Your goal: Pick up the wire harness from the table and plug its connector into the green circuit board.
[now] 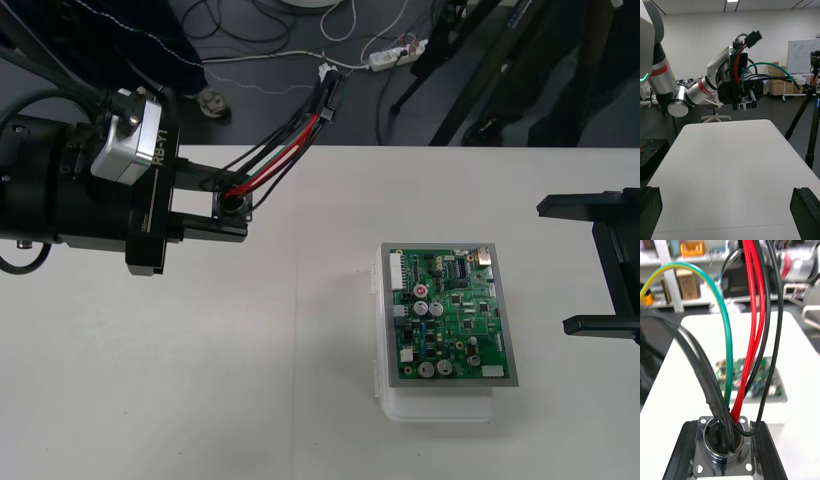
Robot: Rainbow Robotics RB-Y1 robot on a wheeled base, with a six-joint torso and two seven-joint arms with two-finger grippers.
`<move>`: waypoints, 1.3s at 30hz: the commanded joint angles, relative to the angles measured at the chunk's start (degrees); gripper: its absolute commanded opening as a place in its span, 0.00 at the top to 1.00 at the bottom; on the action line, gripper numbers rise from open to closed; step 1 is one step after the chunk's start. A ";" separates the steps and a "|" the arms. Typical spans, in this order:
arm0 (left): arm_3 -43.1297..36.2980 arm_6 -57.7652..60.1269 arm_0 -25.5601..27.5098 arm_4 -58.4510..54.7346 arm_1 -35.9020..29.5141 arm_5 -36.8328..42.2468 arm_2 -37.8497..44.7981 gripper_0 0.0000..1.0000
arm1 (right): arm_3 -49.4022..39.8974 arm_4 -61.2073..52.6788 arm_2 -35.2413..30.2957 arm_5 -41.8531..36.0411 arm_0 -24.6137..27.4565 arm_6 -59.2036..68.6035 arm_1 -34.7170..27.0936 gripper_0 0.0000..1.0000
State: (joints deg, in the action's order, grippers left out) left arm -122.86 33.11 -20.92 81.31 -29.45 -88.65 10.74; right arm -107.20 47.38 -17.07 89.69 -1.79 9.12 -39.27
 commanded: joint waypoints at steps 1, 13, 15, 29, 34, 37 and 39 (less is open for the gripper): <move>-3.70 3.28 3.25 -3.00 4.40 -1.35 0.69 1.00 | -0.64 -1.50 0.72 0.31 0.47 3.98 0.34 0.00; -5.46 20.86 10.63 -7.31 10.29 -1.35 -3.36 1.00 | -0.73 -3.09 0.72 0.31 -0.06 5.56 -0.89 0.00; -5.55 22.44 11.77 -7.39 10.90 -1.35 -4.15 1.00 | -0.73 -3.44 0.72 0.31 -0.41 5.56 -1.51 0.00; -5.46 40.02 14.06 -7.74 13.98 -1.35 -18.21 1.00 | -0.73 -4.49 2.22 0.31 -5.50 5.56 -3.27 0.00; -2.21 40.81 13.80 -8.01 13.98 -1.35 -23.04 1.00 | -0.55 -5.55 4.50 0.31 -8.58 5.74 -4.06 0.00; 0.08 39.05 13.36 -8.36 13.98 -1.35 -24.19 1.00 | -0.12 -5.99 4.50 0.31 -9.28 6.00 -4.06 0.00; 3.51 37.21 12.48 -9.41 13.98 -1.35 -25.50 1.00 | 0.15 -6.87 4.68 0.31 -10.07 6.44 -4.06 0.00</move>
State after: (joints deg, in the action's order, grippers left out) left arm -122.41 76.60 -7.71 73.94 -16.91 -88.69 -12.20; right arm -107.06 42.28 -13.23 89.69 -9.13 12.58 -41.18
